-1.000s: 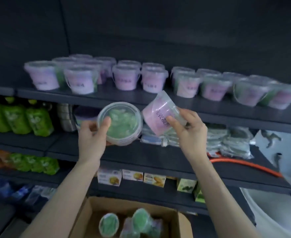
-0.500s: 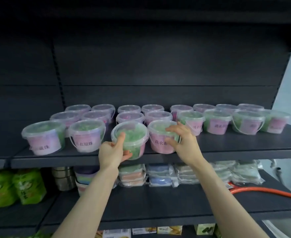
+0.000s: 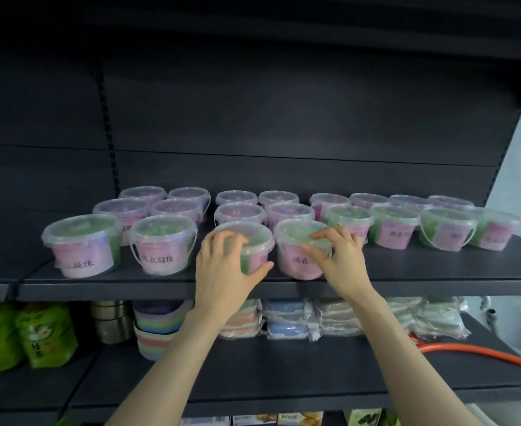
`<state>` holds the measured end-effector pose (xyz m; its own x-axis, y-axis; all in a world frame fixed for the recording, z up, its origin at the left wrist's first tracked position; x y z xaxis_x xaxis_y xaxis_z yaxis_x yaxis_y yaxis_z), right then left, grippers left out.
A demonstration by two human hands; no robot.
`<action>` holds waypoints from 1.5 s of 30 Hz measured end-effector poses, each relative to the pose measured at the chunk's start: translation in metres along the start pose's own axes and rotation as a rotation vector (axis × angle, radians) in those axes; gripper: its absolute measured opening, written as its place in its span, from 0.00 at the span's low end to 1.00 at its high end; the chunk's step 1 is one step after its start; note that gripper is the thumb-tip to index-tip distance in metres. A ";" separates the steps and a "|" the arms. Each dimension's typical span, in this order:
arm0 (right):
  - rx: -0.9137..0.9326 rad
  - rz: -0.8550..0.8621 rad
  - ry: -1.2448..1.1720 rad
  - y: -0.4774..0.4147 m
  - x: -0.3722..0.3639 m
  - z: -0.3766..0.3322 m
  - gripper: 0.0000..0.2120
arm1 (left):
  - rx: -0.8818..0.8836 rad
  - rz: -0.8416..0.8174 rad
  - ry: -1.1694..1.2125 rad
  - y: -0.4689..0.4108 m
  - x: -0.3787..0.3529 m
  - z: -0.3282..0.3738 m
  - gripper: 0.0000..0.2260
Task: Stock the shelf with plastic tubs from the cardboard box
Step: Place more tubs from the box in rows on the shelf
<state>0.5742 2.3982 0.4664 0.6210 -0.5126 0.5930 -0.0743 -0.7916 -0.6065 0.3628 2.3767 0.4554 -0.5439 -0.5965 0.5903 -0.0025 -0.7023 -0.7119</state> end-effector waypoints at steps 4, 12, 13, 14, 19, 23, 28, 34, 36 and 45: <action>-0.025 -0.073 -0.084 0.004 0.000 0.001 0.12 | -0.039 -0.014 -0.058 -0.009 0.006 -0.003 0.29; 0.090 0.008 0.139 0.004 -0.004 -0.003 0.18 | -0.199 -0.015 -0.146 -0.008 0.005 -0.005 0.22; 0.095 0.003 0.130 0.004 -0.004 -0.002 0.17 | -0.184 -0.046 -0.093 -0.008 0.005 -0.009 0.22; 0.098 -0.009 0.126 0.004 -0.004 -0.001 0.18 | -0.179 -0.072 -0.059 -0.008 0.005 -0.012 0.22; 0.068 0.026 0.118 0.002 -0.001 -0.003 0.18 | -0.123 -0.104 0.010 -0.012 0.005 -0.017 0.23; 0.034 0.104 0.176 0.004 -0.009 -0.010 0.16 | -0.117 -0.066 0.009 -0.012 0.003 -0.018 0.21; 0.047 0.011 -0.009 0.008 -0.009 -0.006 0.13 | -0.079 -0.024 0.014 -0.005 0.001 -0.019 0.23; 0.017 0.046 0.112 0.007 -0.012 -0.014 0.14 | -0.103 -0.012 -0.015 -0.005 0.004 -0.015 0.23; 0.023 0.057 0.127 0.008 -0.013 -0.015 0.14 | -0.102 0.012 -0.025 -0.001 0.006 -0.015 0.23; 0.060 0.015 0.139 0.009 -0.026 -0.025 0.14 | -0.081 0.000 -0.042 -0.006 0.007 -0.026 0.22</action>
<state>0.5377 2.3959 0.4591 0.5055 -0.5685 0.6491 -0.0334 -0.7646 -0.6436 0.3373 2.3868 0.4539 -0.5084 -0.6131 0.6047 -0.0716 -0.6697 -0.7392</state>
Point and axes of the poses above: each hand's wrist, its own y-axis away from the middle knuckle, its own x-axis out of the back of the hand, z = x × y, the point moved 3 cm from there along -y, towards the middle knuckle, and after that the axes turned 4 degrees about y, right-handed, at the moved point
